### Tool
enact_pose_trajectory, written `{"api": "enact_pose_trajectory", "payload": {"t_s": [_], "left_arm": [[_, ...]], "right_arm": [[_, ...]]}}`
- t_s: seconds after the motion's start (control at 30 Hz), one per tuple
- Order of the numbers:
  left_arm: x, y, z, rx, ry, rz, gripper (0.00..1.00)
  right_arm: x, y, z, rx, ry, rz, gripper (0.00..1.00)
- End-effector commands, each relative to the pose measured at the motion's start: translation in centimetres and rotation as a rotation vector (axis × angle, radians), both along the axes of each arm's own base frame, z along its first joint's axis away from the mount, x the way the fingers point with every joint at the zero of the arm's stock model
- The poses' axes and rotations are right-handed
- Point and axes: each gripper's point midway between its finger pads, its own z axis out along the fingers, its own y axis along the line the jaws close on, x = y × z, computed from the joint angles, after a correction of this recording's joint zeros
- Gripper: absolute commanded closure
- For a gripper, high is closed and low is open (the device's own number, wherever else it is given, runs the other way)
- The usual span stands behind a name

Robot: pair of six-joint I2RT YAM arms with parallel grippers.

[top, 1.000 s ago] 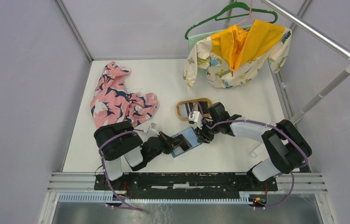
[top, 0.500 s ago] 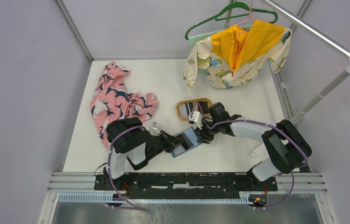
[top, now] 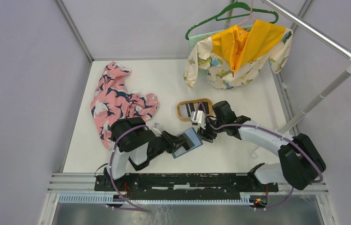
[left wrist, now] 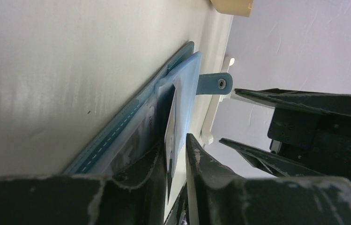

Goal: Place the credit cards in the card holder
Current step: Insert the credit card into the card holder.

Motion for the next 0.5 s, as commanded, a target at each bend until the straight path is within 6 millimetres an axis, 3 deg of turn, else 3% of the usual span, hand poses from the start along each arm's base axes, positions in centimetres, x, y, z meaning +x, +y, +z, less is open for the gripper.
{"api": "enact_pose_trajectory", "payload": {"t_s": [0.0, 0.13, 0.27, 0.47], "left_arm": [[-0.8, 0.4, -0.5, -0.01, -0.008, -0.021, 0.7], [-0.9, 0.6, -0.9, -0.007, -0.001, -0.022, 0.67], [-1.0, 0.7, -1.1, -0.018, 0.004, -0.021, 0.66], [-1.0, 0.8, -1.2, -0.011, 0.003, -0.022, 0.65]], "right_arm": [[-0.6, 1.2, 2.6, 0.076, -0.09, 0.128, 0.46], [-3.0, 3.2, 4.2, 0.142, -0.199, 0.33, 0.59], [-6.3, 5.3, 3.4, 0.103, -0.375, 0.643, 0.82], [-6.5, 9.0, 2.1, -0.021, -0.53, 0.733, 0.94]]}}
